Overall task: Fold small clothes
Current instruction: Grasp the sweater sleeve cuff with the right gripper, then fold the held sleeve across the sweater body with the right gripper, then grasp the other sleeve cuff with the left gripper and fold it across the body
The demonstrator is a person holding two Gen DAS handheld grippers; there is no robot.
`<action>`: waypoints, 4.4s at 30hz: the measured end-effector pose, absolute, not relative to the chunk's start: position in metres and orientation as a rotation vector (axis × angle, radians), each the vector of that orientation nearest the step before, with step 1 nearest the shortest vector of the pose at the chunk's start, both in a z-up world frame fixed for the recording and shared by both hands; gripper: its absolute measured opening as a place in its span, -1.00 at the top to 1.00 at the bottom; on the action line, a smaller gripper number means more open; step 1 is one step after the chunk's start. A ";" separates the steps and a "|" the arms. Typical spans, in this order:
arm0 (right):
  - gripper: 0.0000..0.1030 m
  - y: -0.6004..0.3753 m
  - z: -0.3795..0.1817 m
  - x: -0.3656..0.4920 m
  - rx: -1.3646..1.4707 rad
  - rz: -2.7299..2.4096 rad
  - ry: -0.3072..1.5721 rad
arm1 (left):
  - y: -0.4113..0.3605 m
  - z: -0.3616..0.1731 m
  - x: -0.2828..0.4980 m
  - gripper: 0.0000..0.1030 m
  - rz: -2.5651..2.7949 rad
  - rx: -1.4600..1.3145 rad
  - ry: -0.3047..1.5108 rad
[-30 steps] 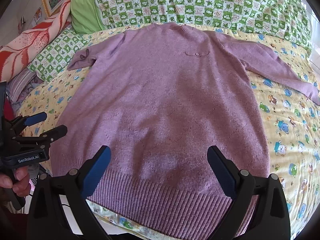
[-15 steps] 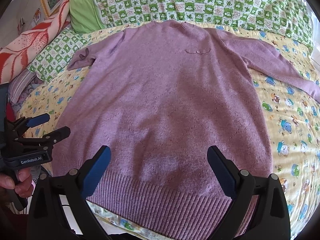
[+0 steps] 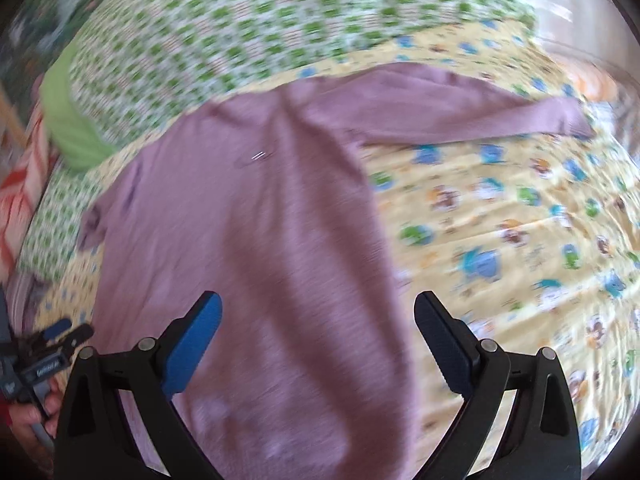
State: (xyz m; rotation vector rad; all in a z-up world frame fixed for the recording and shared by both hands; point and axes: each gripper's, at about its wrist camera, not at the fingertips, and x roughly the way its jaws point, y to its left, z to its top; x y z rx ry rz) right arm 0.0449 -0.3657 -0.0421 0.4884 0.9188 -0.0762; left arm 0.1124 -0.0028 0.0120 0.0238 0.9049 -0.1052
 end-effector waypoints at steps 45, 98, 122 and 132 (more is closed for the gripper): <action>-0.08 -0.252 -0.001 0.240 0.355 0.457 0.779 | -0.008 -0.034 0.300 -0.73 -0.129 -0.231 1.103; -0.11 -0.391 -0.093 0.297 0.663 0.090 0.968 | 0.042 -0.064 0.300 -0.52 -0.010 -0.483 1.153; -0.11 -0.379 -0.091 0.310 0.595 0.124 0.948 | 0.053 -0.054 0.301 0.92 0.054 -0.361 1.069; 0.83 -0.407 -0.076 0.316 0.478 0.067 0.962 | 0.017 -0.062 0.320 0.92 -0.009 -0.256 1.076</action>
